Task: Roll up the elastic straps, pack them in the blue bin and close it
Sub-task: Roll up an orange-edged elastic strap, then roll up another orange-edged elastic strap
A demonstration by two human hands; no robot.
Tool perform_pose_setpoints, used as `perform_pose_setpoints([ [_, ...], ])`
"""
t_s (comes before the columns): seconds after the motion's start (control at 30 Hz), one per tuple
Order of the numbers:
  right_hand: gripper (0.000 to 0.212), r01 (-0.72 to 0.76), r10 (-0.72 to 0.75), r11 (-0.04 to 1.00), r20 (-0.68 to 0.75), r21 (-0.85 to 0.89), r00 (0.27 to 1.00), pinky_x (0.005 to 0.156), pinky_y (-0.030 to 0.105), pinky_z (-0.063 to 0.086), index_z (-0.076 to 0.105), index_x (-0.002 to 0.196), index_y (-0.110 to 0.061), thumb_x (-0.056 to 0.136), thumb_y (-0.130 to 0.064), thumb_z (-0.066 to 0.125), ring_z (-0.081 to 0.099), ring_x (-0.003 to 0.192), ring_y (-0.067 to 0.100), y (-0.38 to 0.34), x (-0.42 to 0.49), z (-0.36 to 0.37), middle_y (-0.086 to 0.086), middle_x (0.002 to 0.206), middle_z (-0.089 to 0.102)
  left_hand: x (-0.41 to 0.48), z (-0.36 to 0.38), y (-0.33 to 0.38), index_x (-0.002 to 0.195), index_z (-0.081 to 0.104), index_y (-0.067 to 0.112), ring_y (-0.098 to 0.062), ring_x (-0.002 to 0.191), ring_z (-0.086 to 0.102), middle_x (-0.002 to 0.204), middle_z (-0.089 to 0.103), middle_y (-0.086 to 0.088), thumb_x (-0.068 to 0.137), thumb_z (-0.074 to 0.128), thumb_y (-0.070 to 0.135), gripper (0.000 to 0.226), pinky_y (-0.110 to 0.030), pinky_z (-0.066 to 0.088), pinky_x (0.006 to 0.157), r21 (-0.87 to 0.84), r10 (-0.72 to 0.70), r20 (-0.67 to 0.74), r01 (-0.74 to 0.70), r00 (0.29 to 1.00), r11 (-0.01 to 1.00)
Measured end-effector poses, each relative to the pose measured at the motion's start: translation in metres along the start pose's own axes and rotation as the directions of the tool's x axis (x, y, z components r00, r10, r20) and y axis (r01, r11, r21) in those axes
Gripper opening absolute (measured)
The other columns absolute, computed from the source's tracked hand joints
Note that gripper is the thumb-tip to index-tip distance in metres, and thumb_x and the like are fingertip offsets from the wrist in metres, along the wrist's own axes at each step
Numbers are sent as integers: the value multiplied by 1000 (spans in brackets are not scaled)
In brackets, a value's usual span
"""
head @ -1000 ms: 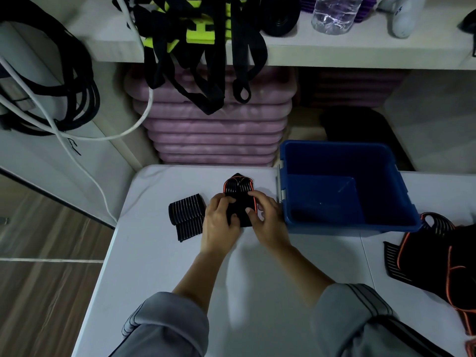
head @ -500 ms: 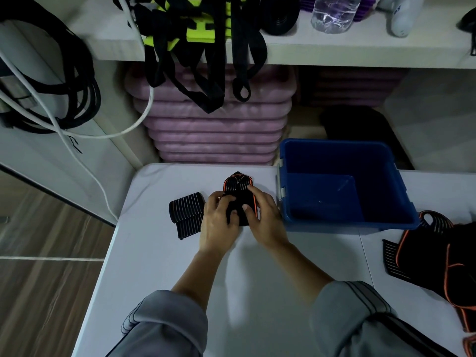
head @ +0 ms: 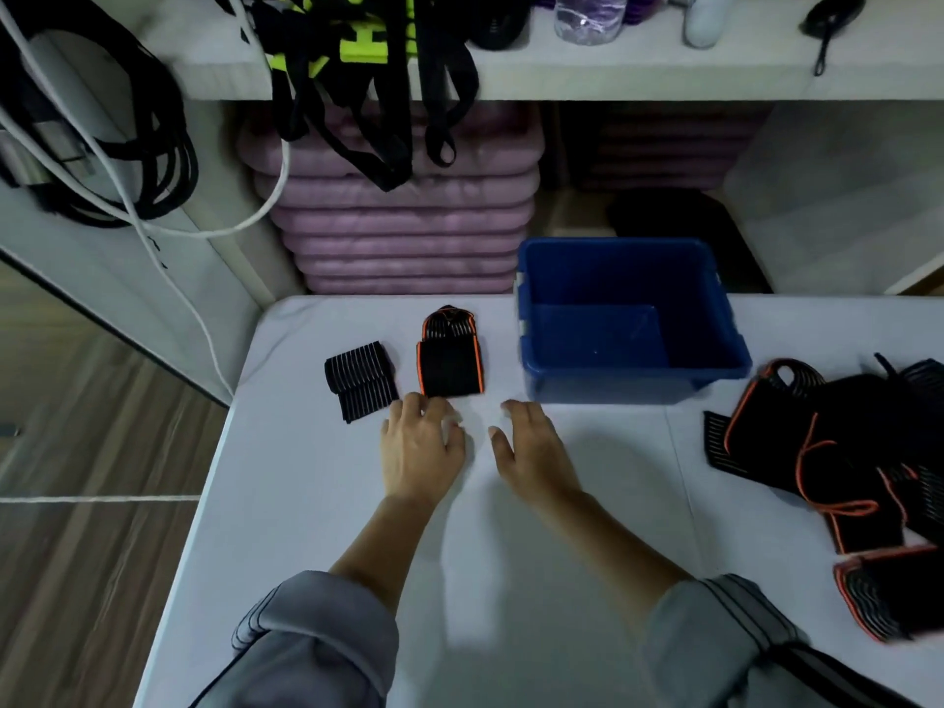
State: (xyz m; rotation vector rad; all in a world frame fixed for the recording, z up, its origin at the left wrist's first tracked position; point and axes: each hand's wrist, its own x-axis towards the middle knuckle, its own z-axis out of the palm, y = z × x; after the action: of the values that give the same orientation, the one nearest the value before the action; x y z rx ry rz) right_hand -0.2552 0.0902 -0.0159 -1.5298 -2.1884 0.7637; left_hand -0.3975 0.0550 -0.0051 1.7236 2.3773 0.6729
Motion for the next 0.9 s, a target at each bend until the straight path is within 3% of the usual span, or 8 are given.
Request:
perform_pose_setpoints([
  [0.27, 29, -126, 111, 980, -105, -152, 988, 80, 31, 46, 57, 116, -8, 93, -24, 49, 56, 102, 27, 64, -79, -64, 12, 113, 60, -65, 24, 74, 100, 64, 13, -28, 91, 57, 96, 65, -8, 85, 52, 22, 21, -35, 43, 77, -39, 81, 241, -74, 967, 996],
  [0.47, 23, -236, 206, 969, -281, -79, 937, 76, 36, 49, 61, 106, -6, 88, -15, 52, 59, 95, 29, 133, -130, -129, 13, 101, 63, -92, 58, 169, 100, 63, 13, -26, 89, 59, 98, 66, -7, 87, 52, 20, 18, -34, 50, 74, -204, 197, 310, -137, 930, 969],
  [0.67, 22, -327, 291, 945, -377, -32, 879, 70, 37, 49, 63, 100, -9, 85, -20, 52, 59, 92, 30, 203, -174, -192, 10, 96, 62, -110, 87, 269, 96, 62, 13, -23, 84, 60, 95, 64, -5, 86, 55, 15, 13, -34, 50, 74, -382, 298, 359, -152, 884, 911],
  [0.77, 22, -392, 375, 920, -319, 12, 870, 78, 34, 45, 62, 103, -12, 83, -22, 64, 54, 96, 27, 237, -193, -213, 7, 100, 61, -121, 103, 303, 95, 64, 16, -17, 81, 60, 96, 65, 1, 84, 56, 15, 14, -28, 48, 73, -427, 322, 407, -134, 855, 894],
  [0.9, 46, -412, 401, 909, -144, -56, 905, 82, 34, 47, 61, 107, -13, 72, -41, 73, 54, 96, 25, 271, -206, -220, 5, 101, 61, -136, 121, 320, 93, 68, 23, -8, 78, 58, 94, 66, 7, 82, 55, 12, 21, -21, 46, 74, -434, 282, 442, -72, 851, 898],
])
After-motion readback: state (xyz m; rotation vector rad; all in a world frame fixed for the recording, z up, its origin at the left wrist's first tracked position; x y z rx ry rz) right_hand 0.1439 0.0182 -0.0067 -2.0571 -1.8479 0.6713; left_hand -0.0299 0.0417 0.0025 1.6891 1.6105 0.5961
